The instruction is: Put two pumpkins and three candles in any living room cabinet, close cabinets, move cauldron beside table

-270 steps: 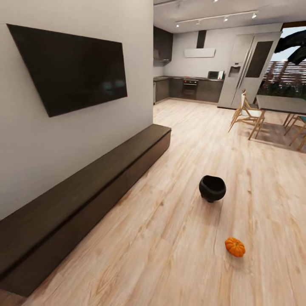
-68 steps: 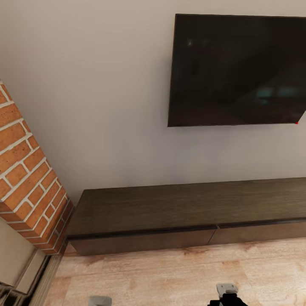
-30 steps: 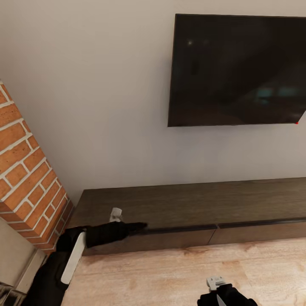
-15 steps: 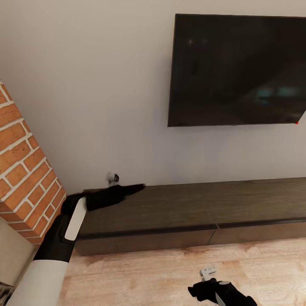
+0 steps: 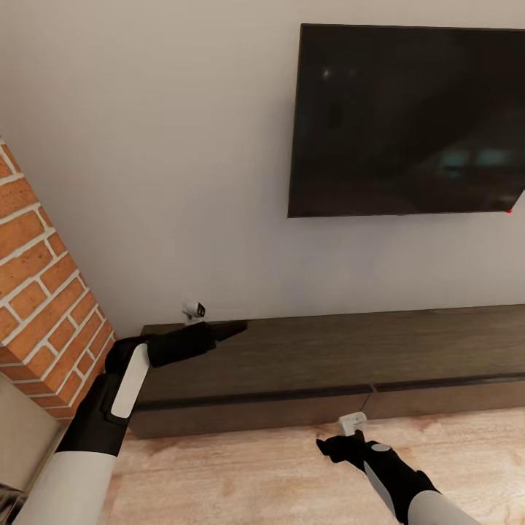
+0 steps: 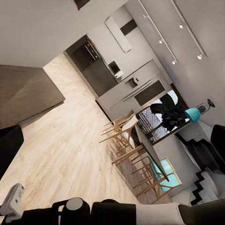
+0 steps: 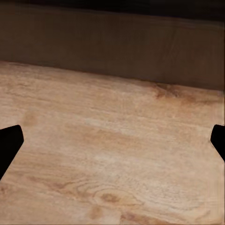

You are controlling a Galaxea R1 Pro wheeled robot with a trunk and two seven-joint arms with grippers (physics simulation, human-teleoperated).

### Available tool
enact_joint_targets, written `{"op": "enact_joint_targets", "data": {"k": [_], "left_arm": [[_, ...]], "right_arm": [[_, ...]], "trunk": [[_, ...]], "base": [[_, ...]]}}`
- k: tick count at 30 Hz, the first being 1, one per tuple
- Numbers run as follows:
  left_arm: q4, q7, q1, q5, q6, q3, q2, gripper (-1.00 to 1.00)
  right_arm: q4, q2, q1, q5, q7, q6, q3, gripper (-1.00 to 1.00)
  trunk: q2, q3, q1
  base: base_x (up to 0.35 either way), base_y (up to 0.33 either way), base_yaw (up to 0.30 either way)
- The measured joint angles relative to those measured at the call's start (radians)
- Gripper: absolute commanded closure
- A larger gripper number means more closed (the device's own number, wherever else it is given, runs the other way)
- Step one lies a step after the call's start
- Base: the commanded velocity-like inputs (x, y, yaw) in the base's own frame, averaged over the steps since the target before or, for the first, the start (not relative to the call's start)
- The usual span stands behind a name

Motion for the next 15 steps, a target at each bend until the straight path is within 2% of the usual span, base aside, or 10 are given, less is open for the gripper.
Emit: {"op": "enact_joint_targets", "data": {"k": [4, 9, 10, 11, 12, 13, 15], "left_arm": [[0.000, 0.000, 0.000, 0.000, 0.000, -0.001, -0.006, -1.00], [0.000, 0.000, 0.000, 0.000, 0.000, -0.002, -0.009, -1.00], [0.000, 0.000, 0.000, 0.000, 0.000, -0.002, -0.009, -1.00], [0.000, 0.000, 0.000, 0.000, 0.000, -0.002, -0.010, -1.00], [0.000, 0.000, 0.000, 0.000, 0.000, -0.002, -0.010, -1.00], [0.000, 0.000, 0.000, 0.000, 0.000, -0.002, -0.010, -1.00], [0.000, 0.000, 0.000, 0.000, 0.000, -0.002, -0.010, -1.00]], "right_arm": [[-0.023, 0.004, -0.001, 0.022, -0.022, -0.022, 0.022, -1.00], [-0.039, 0.031, 0.008, 0.049, -0.050, -0.014, 0.051, -1.00], [-0.010, 0.065, 0.018, 0.380, -0.328, -0.003, 0.069, -1.00], [0.006, 0.068, 0.023, 0.711, -0.603, -0.002, 0.068, -1.00], [0.056, 0.070, 0.039, 1.003, -0.726, -0.002, 0.071, -1.00], [0.068, 0.071, 0.043, 1.048, -0.761, -0.001, 0.071, -1.00], [0.093, 0.073, 0.047, 1.075, -0.832, -0.001, 0.071, -1.00]], "trunk": [[0.000, 0.000, 0.000], [0.000, 0.000, 0.000], [0.000, 0.000, 0.000], [0.000, 0.000, 0.000], [0.000, 0.000, 0.000], [0.000, 0.000, 0.000], [0.000, 0.000, 0.000]], "base": [[0.000, 0.000, 0.000], [0.000, 0.000, 0.000], [0.000, 0.000, 0.000], [0.000, 0.000, 0.000], [0.000, 0.000, 0.000], [0.000, 0.000, 0.000], [0.000, 0.000, 0.000]]}}
